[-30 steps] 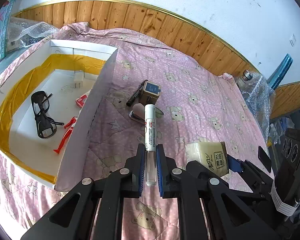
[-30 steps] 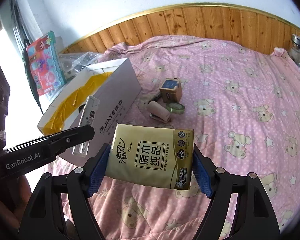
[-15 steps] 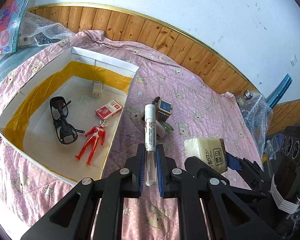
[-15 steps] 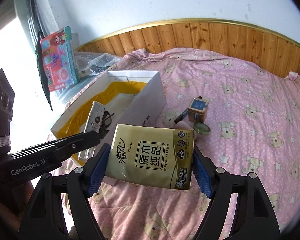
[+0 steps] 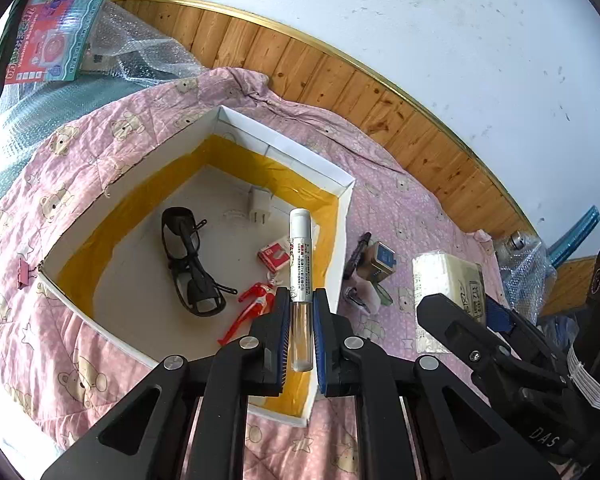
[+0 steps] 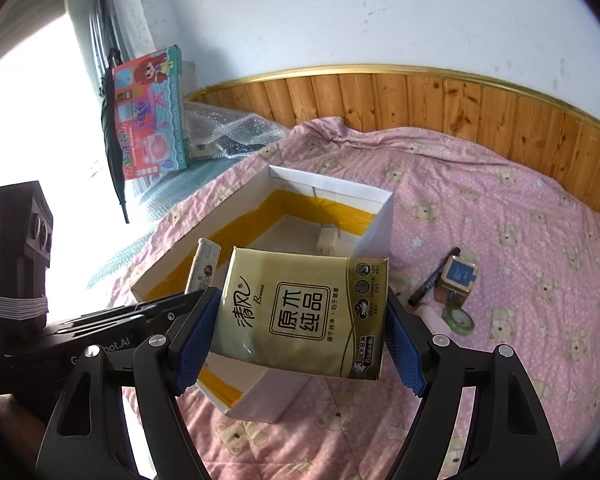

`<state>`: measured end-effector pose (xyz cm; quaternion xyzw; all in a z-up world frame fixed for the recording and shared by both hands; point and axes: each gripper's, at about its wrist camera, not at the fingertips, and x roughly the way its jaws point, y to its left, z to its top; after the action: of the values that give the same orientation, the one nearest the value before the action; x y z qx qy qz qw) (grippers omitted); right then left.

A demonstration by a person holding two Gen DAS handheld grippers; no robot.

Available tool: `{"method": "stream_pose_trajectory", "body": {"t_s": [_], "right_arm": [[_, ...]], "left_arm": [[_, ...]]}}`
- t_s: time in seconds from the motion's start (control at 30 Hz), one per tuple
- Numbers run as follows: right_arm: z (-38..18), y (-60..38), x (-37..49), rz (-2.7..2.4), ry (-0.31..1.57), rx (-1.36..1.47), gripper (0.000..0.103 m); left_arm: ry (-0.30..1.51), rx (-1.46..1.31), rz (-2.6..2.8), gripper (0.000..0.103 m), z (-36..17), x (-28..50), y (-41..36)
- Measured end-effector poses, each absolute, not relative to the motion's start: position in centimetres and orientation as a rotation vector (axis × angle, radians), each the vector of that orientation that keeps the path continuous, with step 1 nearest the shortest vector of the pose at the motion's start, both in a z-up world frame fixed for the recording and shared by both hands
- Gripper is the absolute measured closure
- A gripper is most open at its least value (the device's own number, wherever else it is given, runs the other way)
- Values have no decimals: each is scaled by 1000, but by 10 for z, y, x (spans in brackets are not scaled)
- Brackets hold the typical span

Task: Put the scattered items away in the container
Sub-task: 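Lift and carry the lighter and tissue pack over the white box, then lower both tools into the box and open them to release items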

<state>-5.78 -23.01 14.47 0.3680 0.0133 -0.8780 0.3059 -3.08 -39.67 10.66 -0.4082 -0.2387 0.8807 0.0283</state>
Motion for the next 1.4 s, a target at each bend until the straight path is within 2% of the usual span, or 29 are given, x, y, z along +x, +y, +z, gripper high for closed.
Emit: {"method": "stream_pose_trajectory", "body": {"t_s": [0.53, 0.63, 0.67, 0.7, 1.1, 1.17, 1.4], "right_arm": [[139, -312, -107, -2215, 63, 963, 24], [123, -324, -124, -2197, 56, 1001, 22], [118, -327, -129, -2194, 51, 1018, 22], [113, -328, -134, -2194, 38, 1038, 22], [86, -327, -155, -2137, -14, 1115, 20], [85, -326, -158, -2111, -56, 1123, 14], [97, -304, -158, -2157, -161, 1103, 14]], "left_arm": [[-852, -1388, 2693, 91, 75, -60, -449], [-893, -1414, 2649, 82, 64, -69, -457], [-909, -1410, 2648, 72, 63, -69, -460], [-920, -1405, 2651, 68, 62, -70, -463], [-953, -1397, 2674, 67, 62, -75, -480], [-959, -1398, 2671, 65, 61, -72, -479], [-986, -1395, 2680, 65, 59, -68, -487]]}}
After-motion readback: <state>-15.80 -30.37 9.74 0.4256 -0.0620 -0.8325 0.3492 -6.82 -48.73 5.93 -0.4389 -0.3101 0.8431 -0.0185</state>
